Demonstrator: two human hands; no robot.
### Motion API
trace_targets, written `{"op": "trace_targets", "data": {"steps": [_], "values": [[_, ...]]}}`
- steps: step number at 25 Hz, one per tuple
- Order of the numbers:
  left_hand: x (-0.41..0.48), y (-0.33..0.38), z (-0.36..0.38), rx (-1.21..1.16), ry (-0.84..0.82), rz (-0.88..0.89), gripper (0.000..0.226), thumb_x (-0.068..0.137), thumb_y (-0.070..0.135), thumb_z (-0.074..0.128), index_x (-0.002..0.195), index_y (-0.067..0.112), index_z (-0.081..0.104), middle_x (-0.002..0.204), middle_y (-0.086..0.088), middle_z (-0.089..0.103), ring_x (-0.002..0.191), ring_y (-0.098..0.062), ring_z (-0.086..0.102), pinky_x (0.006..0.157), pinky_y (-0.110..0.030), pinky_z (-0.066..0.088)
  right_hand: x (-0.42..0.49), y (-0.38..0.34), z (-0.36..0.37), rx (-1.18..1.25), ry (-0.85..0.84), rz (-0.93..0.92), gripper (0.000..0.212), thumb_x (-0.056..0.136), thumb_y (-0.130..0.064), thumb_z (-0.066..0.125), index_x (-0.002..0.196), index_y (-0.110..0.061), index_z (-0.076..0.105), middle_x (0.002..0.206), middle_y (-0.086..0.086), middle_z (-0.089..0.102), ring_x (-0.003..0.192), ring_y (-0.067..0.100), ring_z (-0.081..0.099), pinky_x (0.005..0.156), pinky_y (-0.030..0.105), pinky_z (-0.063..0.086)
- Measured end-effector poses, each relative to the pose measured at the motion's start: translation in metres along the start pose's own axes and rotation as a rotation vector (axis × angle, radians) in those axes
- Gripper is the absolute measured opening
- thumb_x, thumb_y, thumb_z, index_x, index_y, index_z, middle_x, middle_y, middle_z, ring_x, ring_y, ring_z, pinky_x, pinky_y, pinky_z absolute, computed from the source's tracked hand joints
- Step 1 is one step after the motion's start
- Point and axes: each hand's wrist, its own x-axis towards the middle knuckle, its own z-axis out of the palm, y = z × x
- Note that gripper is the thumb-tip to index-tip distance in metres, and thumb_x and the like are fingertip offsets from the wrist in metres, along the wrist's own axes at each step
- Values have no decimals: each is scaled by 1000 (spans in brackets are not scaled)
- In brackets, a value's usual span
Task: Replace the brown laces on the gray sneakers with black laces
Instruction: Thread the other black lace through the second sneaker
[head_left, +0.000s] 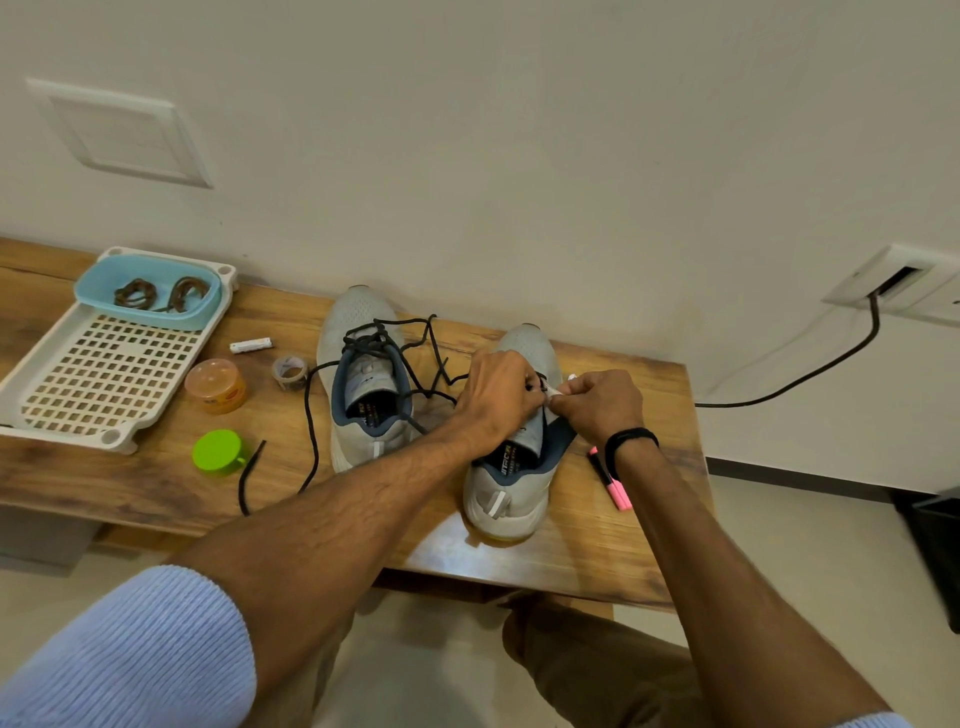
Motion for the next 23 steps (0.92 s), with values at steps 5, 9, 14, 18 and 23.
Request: {"op": "trace_targets", "data": {"steps": [5,9,14,18,23], "values": [[-1,0,-1,13,-4,-18,13,82,25,72,80,15,79,74,-1,73,70,-14,64,93,-37,47,0,0,0,14,10,2,4,76,-11,78,78,-10,75,74,0,68,71,11,62,67,29,56],[-3,0,-2,-36,-42,-54,13,82,22,71,71,17,77,65,2,69,69,-15,60,84,-41,51,2,1,0,20,-4,-13,5,76,-12,79,80,-10,75,77,3,71,71,11,63,68,30,57],[-7,9,-5,58,-70,-86,42,87,18,61,47,23,48,55,-4,54,70,-25,48,84,-42,45,3,0,2,41,-15,-10,5,75,-8,79,79,-10,75,80,5,73,71,11,64,68,27,56],[-8,11,-2,25,-54,-132,45,85,18,60,44,22,43,51,-4,44,68,-24,44,61,-34,42,4,1,1,71,-21,-8,6,75,-7,79,80,-9,76,82,6,74,75,13,66,71,30,58],[-2,5,10,-64,-28,-189,23,86,26,66,67,18,75,60,0,64,74,-22,61,61,-35,50,6,1,3,43,-32,-36,8,74,-13,82,78,-11,75,81,3,73,77,12,67,73,31,59]]}}
